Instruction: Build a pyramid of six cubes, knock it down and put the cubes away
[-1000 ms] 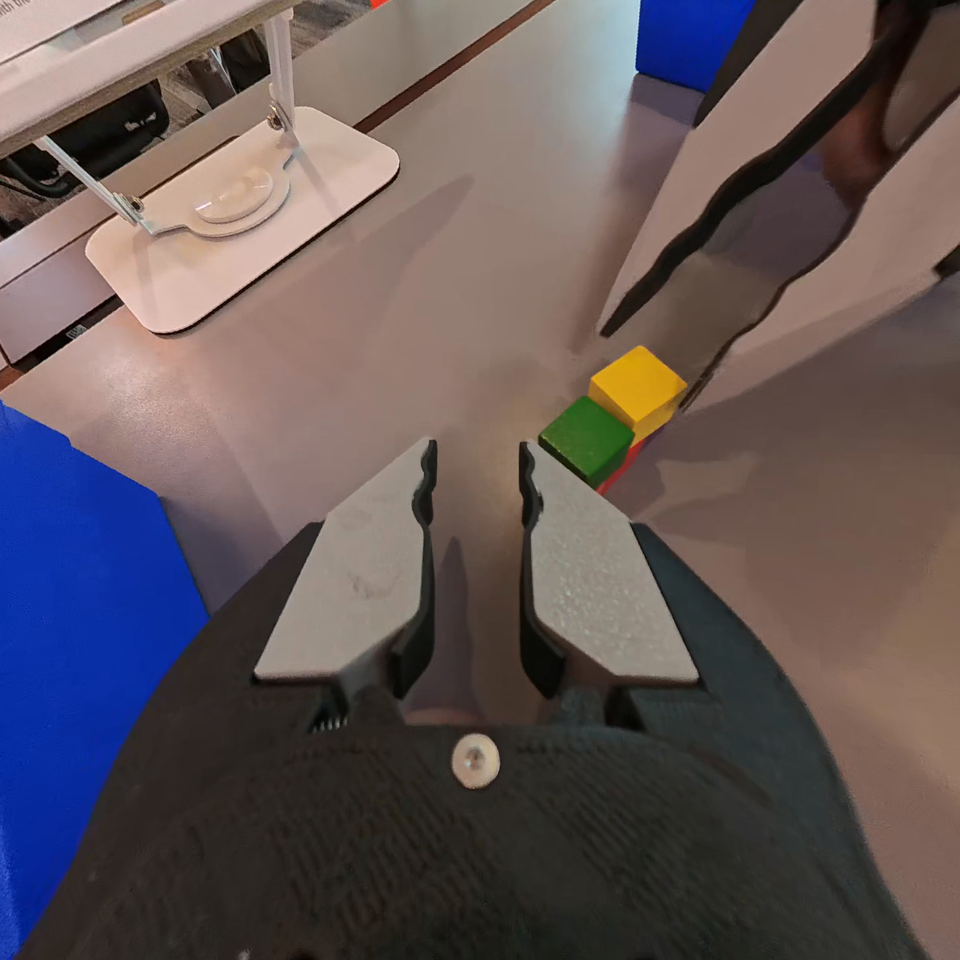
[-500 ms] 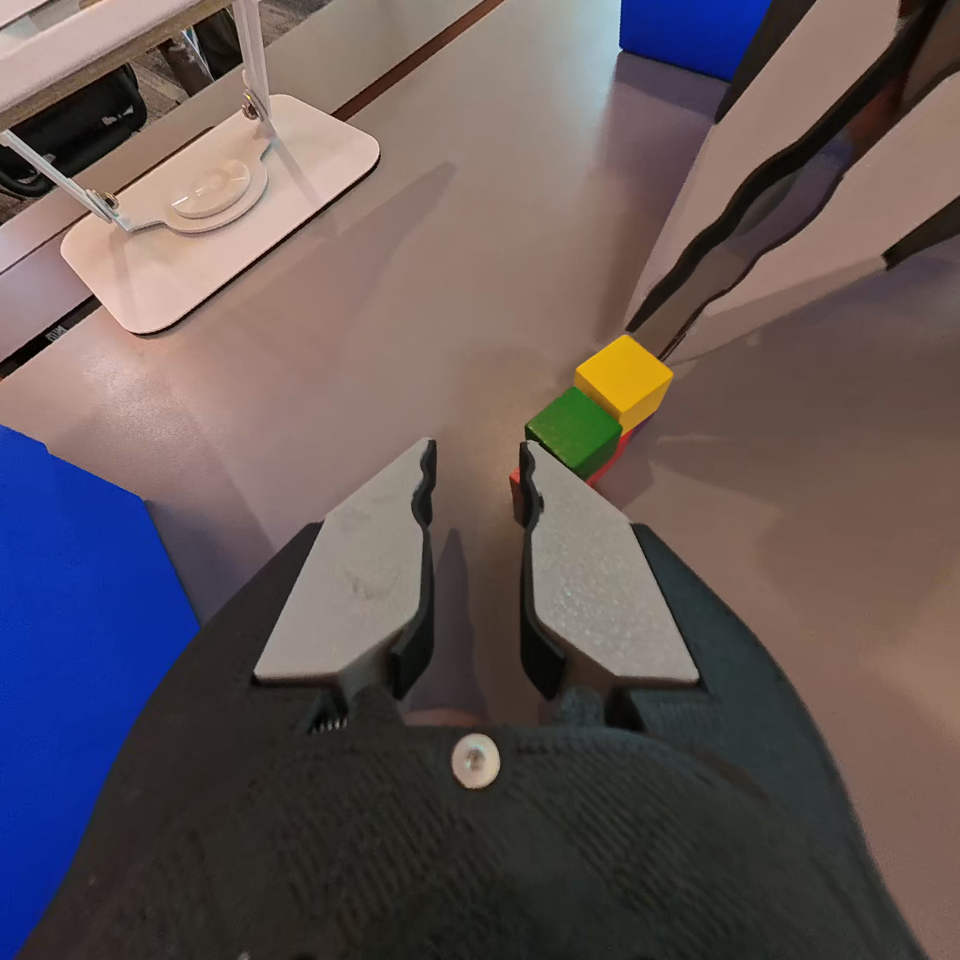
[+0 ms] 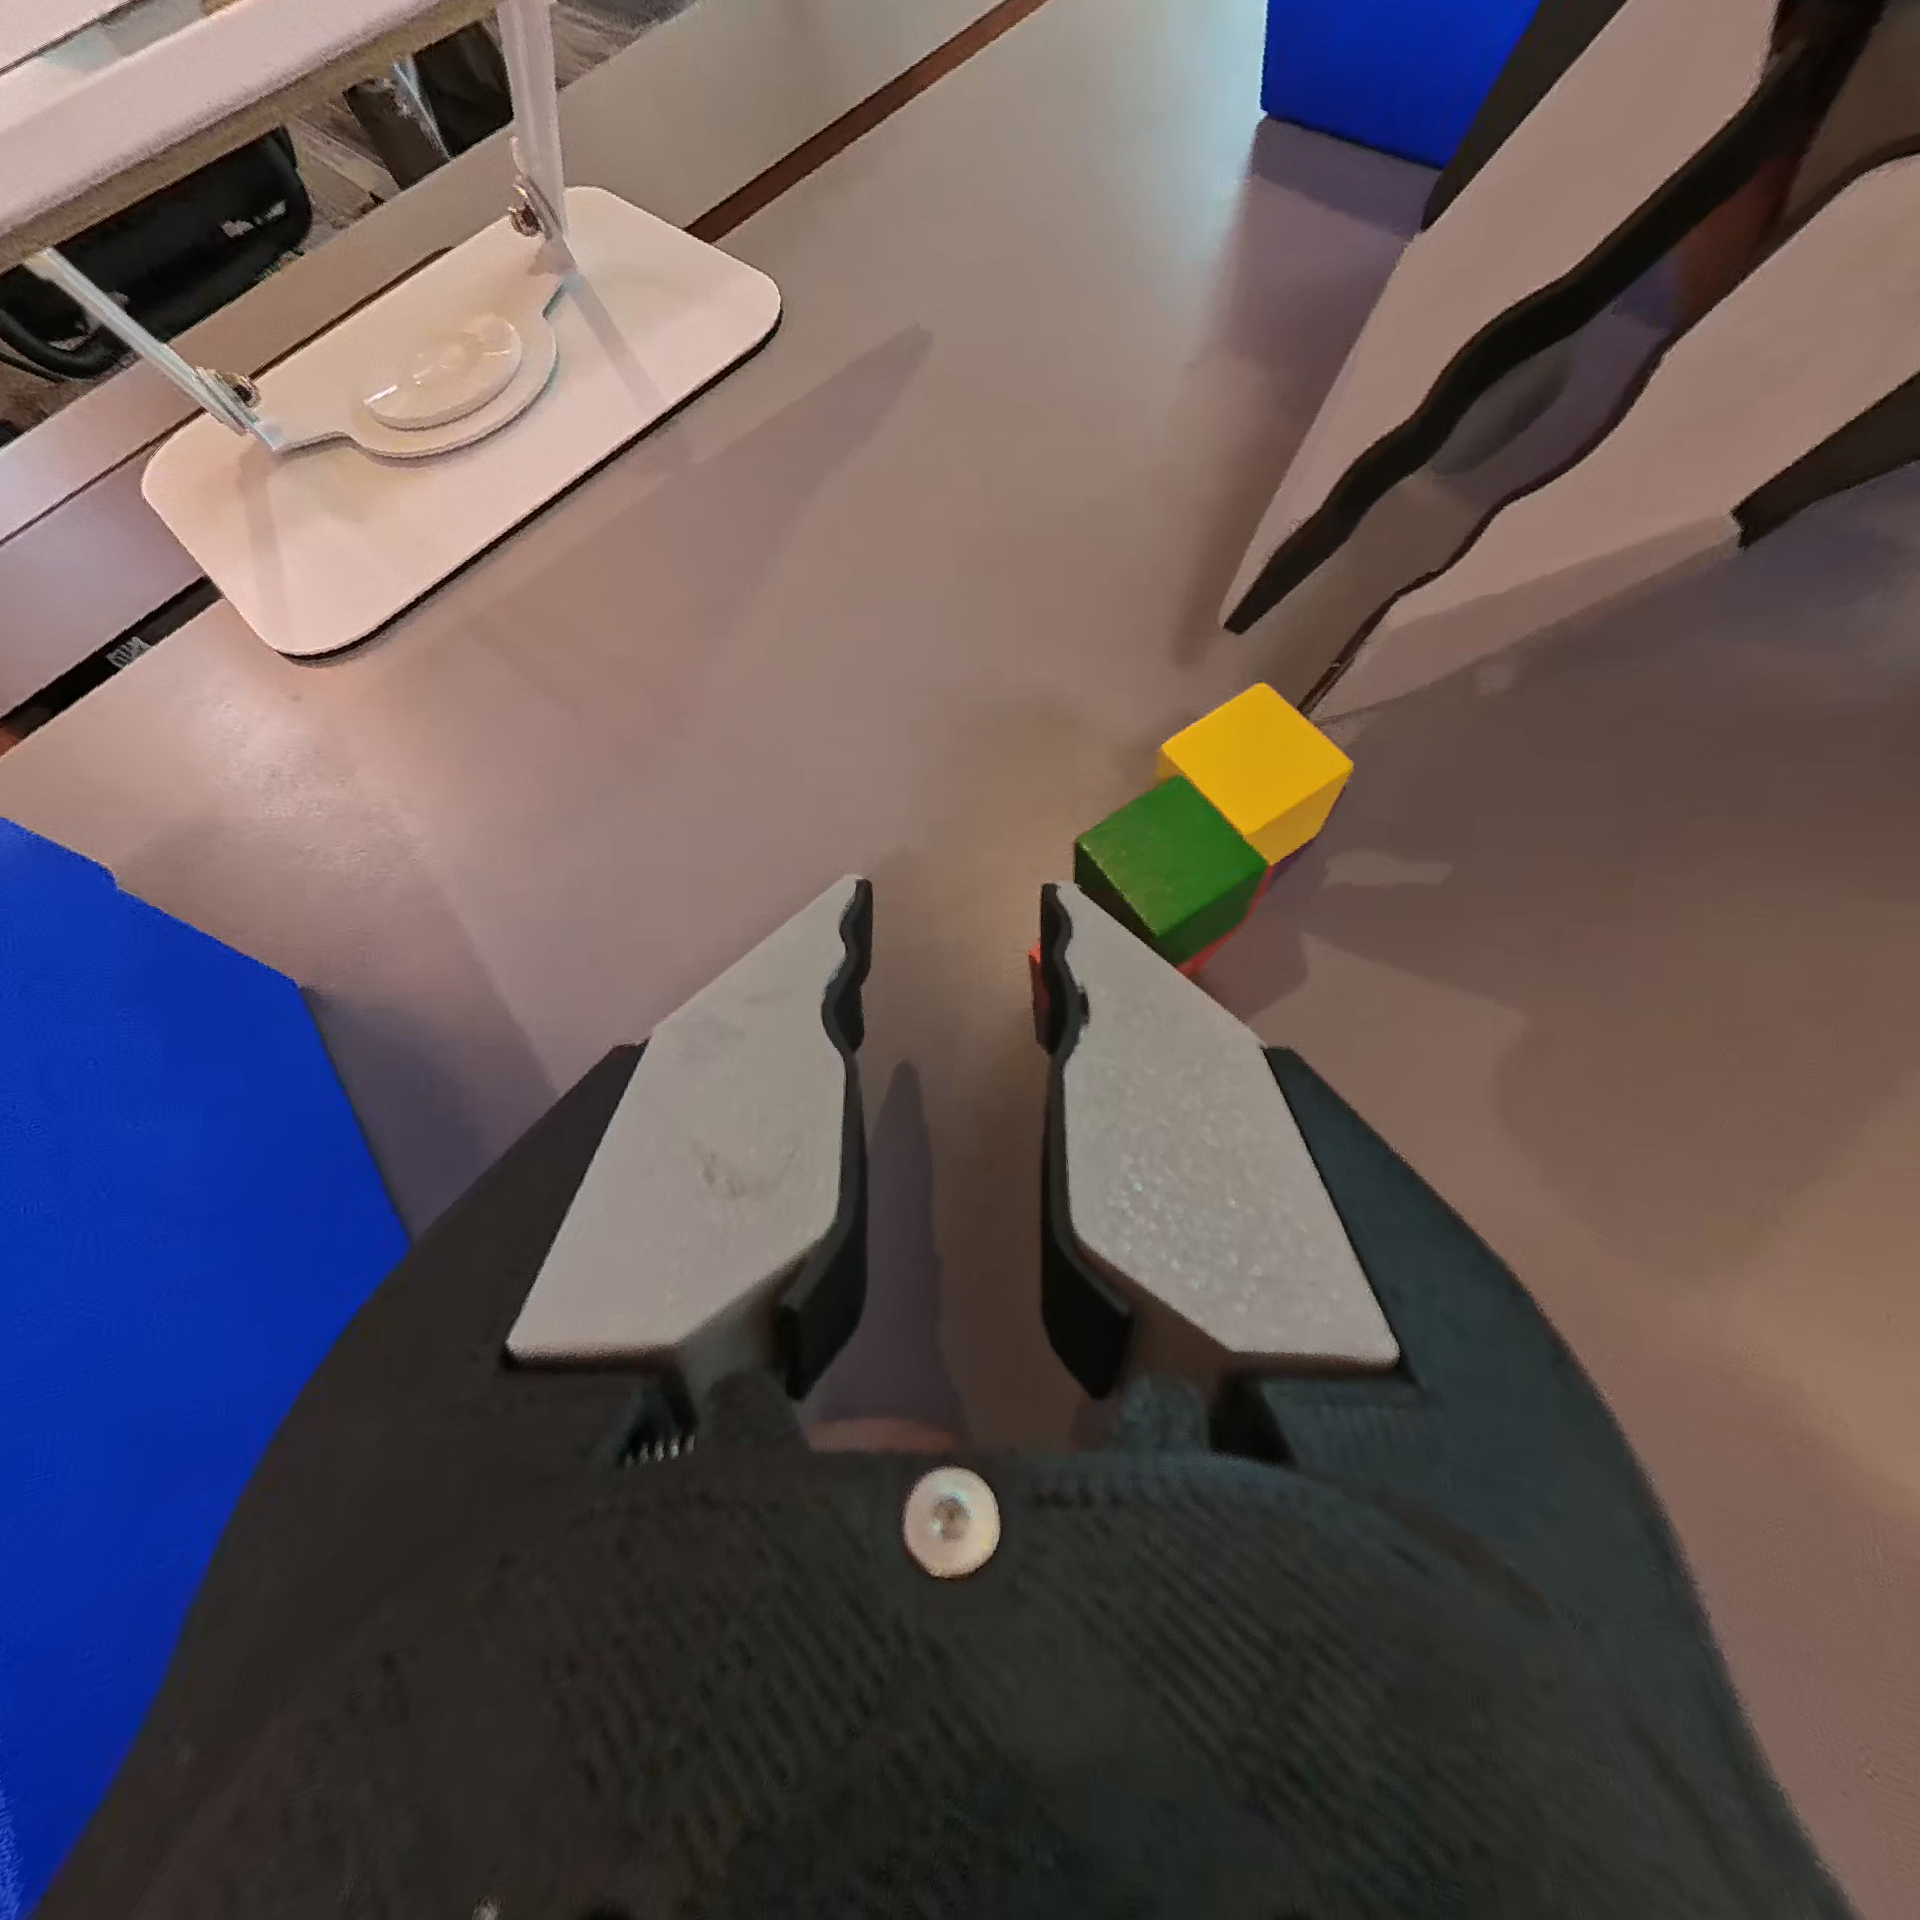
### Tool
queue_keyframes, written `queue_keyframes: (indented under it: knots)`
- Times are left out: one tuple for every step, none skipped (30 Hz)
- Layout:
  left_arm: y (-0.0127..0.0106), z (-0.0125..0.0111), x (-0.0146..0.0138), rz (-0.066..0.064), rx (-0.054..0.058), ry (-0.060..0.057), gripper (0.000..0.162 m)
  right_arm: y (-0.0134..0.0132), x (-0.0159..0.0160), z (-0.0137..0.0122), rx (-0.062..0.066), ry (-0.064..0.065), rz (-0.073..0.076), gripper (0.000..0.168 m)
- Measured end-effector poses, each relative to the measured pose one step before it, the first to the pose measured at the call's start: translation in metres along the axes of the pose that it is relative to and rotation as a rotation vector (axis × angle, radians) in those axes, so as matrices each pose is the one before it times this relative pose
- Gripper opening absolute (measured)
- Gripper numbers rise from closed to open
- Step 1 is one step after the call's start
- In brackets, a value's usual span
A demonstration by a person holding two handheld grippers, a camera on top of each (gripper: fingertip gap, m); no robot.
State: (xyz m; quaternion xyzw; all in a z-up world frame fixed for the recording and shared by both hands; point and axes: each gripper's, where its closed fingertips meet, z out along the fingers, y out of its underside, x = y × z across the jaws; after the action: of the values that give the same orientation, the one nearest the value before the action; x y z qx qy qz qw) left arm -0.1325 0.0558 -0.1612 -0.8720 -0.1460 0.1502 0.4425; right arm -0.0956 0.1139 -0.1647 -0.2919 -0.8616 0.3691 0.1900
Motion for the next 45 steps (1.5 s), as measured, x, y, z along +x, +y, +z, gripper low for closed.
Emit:
queue_keyframes:
  knots:
    - [-0.00092, -0.00111, -0.00045, -0.0045, 0.0058, 0.003, 0.03, -0.00076, 0.00056, 0.00015, 0.0041, 0.0024, 0.0064, 0.02]
    - [-0.00095, -0.00124, -0.00045, -0.0016, 0.0049, 0.0013, 0.03, -0.00044, 0.0009, 0.00047, 0.0013, 0.0053, 0.0053, 0.02]
    - [-0.00097, -0.00111, -0.00053, -0.0005, 0.0049, -0.0006, 0.03, 0.00042, 0.0013, 0.00072, -0.0029, 0.0097, 0.0027, 0.02]
    - [-0.00094, -0.00104, 0.00032, 0.0006, 0.0047, 0.0034, 0.03, 0.00075, 0.00138, 0.00087, -0.0056, 0.0108, 0.0015, 0.02]
    - [-0.00086, -0.00061, 0.00045, 0.0, 0.0043, 0.0026, 0.03, 0.00072, 0.00061, 0.00098, -0.005, 0.0054, 0.0012, 0.02]
    - [-0.0007, -0.0001, 0.00091, 0.001, 0.0037, 0.004, 0.03, 0.00028, -0.00046, 0.00099, -0.0016, -0.0013, 0.0001, 0.021]
    - [-0.00027, 0.00042, 0.00142, 0.0021, 0.0013, 0.0055, 0.03, -0.00037, -0.00071, 0.00092, 0.0019, -0.0018, -0.0009, 0.02]
    - [0.00041, 0.00098, 0.00141, 0.0026, -0.0024, 0.0042, 0.029, -0.00028, -0.00025, 0.00073, 0.001, 0.0015, -0.0016, 0.02]
    - [0.0006, 0.00109, 0.00091, 0.0051, -0.0035, -0.0017, 0.029, 0.0001, 0.00046, 0.00051, -0.0028, 0.0052, -0.0022, 0.02]
    - [0.00066, 0.00099, 0.00001, 0.0093, -0.0043, -0.0083, 0.028, 0.0002, 0.00069, 0.00037, -0.0025, 0.0067, -0.0016, 0.02]
    - [0.00098, 0.00097, -0.00019, 0.0091, -0.0062, -0.0086, 0.028, -0.00018, 0.00053, 0.00019, 0.0003, 0.0035, 0.0004, 0.02]
    - [0.00089, 0.00091, 0.00006, 0.0062, -0.0057, -0.0059, 0.027, 0.00001, 0.00002, 0.00013, 0.0007, -0.0009, 0.0018, 0.02]
    - [0.00068, 0.00056, 0.00037, 0.0034, -0.0041, -0.0021, 0.026, 0.00028, 0.00001, 0.00006, 0.0001, -0.0016, 0.0022, 0.02]
    - [0.00026, 0.00037, 0.00064, 0.0016, -0.0014, 0.0017, 0.025, 0.00041, -0.0001, -0.00005, -0.0006, -0.0025, 0.0009, 0.02]
    - [0.00009, 0.00004, 0.00015, -0.0011, 0.0003, 0.0013, 0.026, 0.00027, -0.00055, -0.00028, -0.0002, -0.0044, -0.0002, 0.02]
    - [0.0001, -0.00001, 0.00001, -0.0042, 0.0002, 0.002, 0.026, 0.0001, -0.0003, -0.00026, 0.0002, -0.0031, 0.0002, 0.02]
    - [-0.00013, -0.00007, 0.0, -0.0052, 0.0009, 0.0033, 0.026, 0.00011, 0.00031, -0.00025, 0.0002, 0.0007, 0.001, 0.02]
    - [-0.00017, -0.00013, -0.00015, -0.0055, 0.0016, 0.0016, 0.027, -0.00023, 0.00061, -0.00022, 0.001, 0.0029, 0.0015, 0.02]
    - [-0.00044, -0.00012, -0.0005, -0.0048, 0.0027, -0.002, 0.028, -0.00018, 0.00037, 0.00002, 0.001, 0.0014, 0.0018, 0.02]
    - [-0.00033, -0.00006, -0.00048, -0.0032, 0.0022, -0.002, 0.028, -0.00003, 0.00019, 0.00007, 0.0001, 0.0006, 0.0016, 0.02]
    - [-0.0003, -0.0001, -0.00055, -0.0021, 0.0017, -0.0036, 0.028, 0.0, 0.00029, 0.00018, 0.0, 0.0017, 0.0012, 0.02]
    - [-0.00039, -0.00006, -0.00069, -0.002, 0.0023, -0.0045, 0.028, 0.00014, 0.00022, 0.00021, -0.0005, 0.0012, 0.001, 0.02]
    - [-0.00023, -0.00002, -0.00043, -0.0009, 0.0015, -0.0031, 0.029, 0.00037, 0.00004, 0.00022, -0.002, 0.0001, 0.0002, 0.021]
    - [-0.00008, -0.00004, -0.00064, -0.0007, 0.0002, -0.0033, 0.03, 0.00034, 0.00022, -0.00001, -0.0026, 0.0011, -0.001, 0.021]
    - [0.00041, -0.0001, -0.00086, -0.0013, -0.0018, -0.0044, 0.03, 0.00023, 0.0005, -0.00034, -0.0008, 0.0029, -0.0013, 0.021]
    - [0.00022, -0.00021, -0.00108, -0.0017, -0.001, -0.0041, 0.031, -0.00024, 0.00089, -0.00074, 0.0022, 0.0031, 0.0004, 0.021]
    - [-0.00007, -0.00028, -0.00078, -0.0026, 0.0014, -0.0023, 0.032, -0.00061, 0.00085, -0.00109, 0.0046, 0.0023, 0.003, 0.021]
    - [-0.00039, -0.00035, -0.00049, -0.0035, 0.0026, -0.0011, 0.033, -0.00078, 0.00108, -0.00114, 0.0061, 0.0028, 0.0049, 0.021]
    - [-0.00048, -0.00041, -0.00083, -0.0035, 0.0029, -0.0026, 0.033, -0.00084, 0.00151, -0.00124, 0.0068, 0.0041, 0.0055, 0.021]
    - [-0.00055, -0.00044, -0.00051, -0.0022, 0.0032, -0.0018, 0.034, -0.00087, 0.00174, -0.00144, 0.0073, 0.0063, 0.0057, 0.021]
    - [-0.00054, -0.00044, -0.00061, -0.002, 0.0032, -0.0025, 0.035, -0.00103, 0.00232, -0.00137, 0.0087, 0.0093, 0.0068, 0.021]
    - [-0.00085, -0.0006, -0.00045, -0.0018, 0.0047, -0.002, 0.035, -0.00148, 0.00251, -0.00133, 0.0107, 0.0103, 0.0088, 0.021]
    - [-0.00076, -0.00046, 0.00003, -0.0017, 0.0039, 0.0009, 0.036, -0.00173, 0.00247, -0.00133, 0.012, 0.0098, 0.0097, 0.02]
    - [-0.0009, -0.00066, -0.00016, -0.0021, 0.0041, -0.0009, 0.037, -0.00197, 0.00247, -0.00138, 0.0131, 0.0105, 0.0087, 0.02]
    - [-0.00135, -0.00077, 0.00014, -0.0012, 0.0065, -0.0007, 0.038, -0.00191, 0.0024, -0.00141, 0.013, 0.0114, 0.0067, 0.02]
    - [-0.00154, -0.00089, 0.00055, 0.0001, 0.0074, 0.0011, 0.039, -0.00165, 0.00236, -0.00143, 0.0111, 0.0114, 0.0043, 0.02]
    - [-0.00171, -0.00101, 0.00046, 0.0009, 0.0071, -0.0005, 0.04, -0.00135, 0.00237, -0.00129, 0.0097, 0.0132, 0.0014, 0.02]
    - [-0.00208, -0.00122, 0.00026, 0.0021, 0.0081, -0.003, 0.041, -0.00136, 0.00263, -0.00137, 0.0094, 0.016, -0.0023, 0.02]
    - [-0.00225, -0.00149, 0.00051, 0.0042, 0.0096, -0.002, 0.043, -0.00128, 0.00232, -0.00129, 0.0093, 0.0159, -0.005, 0.02]
    - [-0.00298, -0.0018, 0.00077, 0.0056, 0.0132, -0.0016, 0.044, -0.00156, 0.00204, -0.00144, 0.0117, 0.0143, -0.0051, 0.02]
    - [-0.00376, -0.00219, 0.00008, 0.0024, 0.0165, -0.0052, 0.045, -0.00231, 0.00183, -0.00164, 0.0159, 0.0122, -0.0033, 0.02]
    - [-0.0047, -0.00283, 0.0009, -0.0064, 0.0231, 0.002, 0.046, -0.00279, 0.0014, -0.00173, 0.0191, 0.0085, -0.001, 0.02]
    - [-0.00528, -0.00417, 0.00316, -0.0208, 0.0241, 0.0165, 0.048, -0.00297, 0.00107, -0.00207, 0.0211, 0.0064, 0.0, 0.02]
    - [-0.00671, -0.00635, 0.00531, -0.0287, 0.0233, 0.0255, 0.052, -0.00289, 0.00122, -0.00205, 0.0228, 0.0075, 0.0001, 0.02]
    - [-0.00957, -0.00934, 0.00724, -0.0154, 0.0327, 0.0308, 0.054, -0.00256, 0.00126, -0.00204, 0.0223, 0.0068, -0.0002, 0.02]
